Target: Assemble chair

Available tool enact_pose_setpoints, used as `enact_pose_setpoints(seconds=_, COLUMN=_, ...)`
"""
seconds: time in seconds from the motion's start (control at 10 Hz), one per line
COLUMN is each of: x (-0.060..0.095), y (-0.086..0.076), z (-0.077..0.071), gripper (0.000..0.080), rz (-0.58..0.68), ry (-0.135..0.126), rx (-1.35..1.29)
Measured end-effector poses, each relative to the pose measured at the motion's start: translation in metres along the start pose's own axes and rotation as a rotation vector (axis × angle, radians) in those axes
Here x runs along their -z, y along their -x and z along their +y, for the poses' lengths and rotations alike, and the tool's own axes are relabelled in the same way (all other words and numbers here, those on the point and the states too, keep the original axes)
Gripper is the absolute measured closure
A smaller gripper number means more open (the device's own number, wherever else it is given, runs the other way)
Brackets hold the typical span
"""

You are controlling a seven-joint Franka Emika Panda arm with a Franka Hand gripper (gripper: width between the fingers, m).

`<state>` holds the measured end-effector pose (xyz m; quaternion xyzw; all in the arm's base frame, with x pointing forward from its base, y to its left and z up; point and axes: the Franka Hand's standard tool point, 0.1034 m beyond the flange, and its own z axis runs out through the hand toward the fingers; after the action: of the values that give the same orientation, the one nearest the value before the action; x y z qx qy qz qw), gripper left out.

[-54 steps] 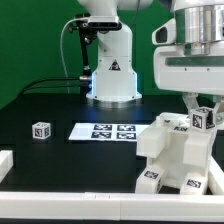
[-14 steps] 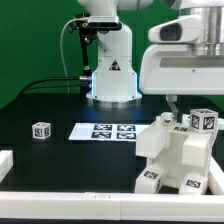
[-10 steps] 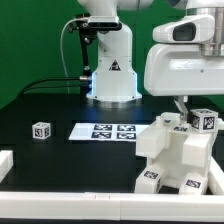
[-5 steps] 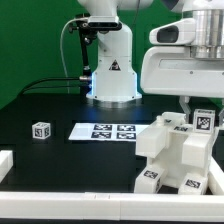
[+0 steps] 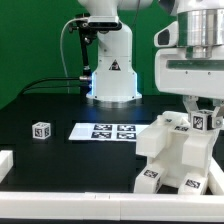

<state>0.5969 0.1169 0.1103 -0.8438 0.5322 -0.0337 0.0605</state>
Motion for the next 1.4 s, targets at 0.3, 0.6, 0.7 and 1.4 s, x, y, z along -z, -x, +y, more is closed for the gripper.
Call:
enact_pose_setpoints(seconds=0.3, x=-0.0012, y=0.0003, z=0.0004, gripper=0.0326, rz=0.0, ry=0.002, rx=0.011)
enact_pose_setpoints(seconds=0.6, x=0.0022, y=-0.0031, z=0.0001, gripper=0.0161, rz=-0.038, ry=0.042, rx=0.329)
enact_pose_setpoints(seconds=0.7, x=0.0015, y=0.0, z=0.0043, gripper=0.0153, rz=-0.071, ry=0.072, rx=0.494)
enact_pose_setpoints(seconds=1.4, x=0.0044, y=0.0019, z=0.0024, gripper=0.0274, rz=-0.078, ry=0.078, rx=1.049)
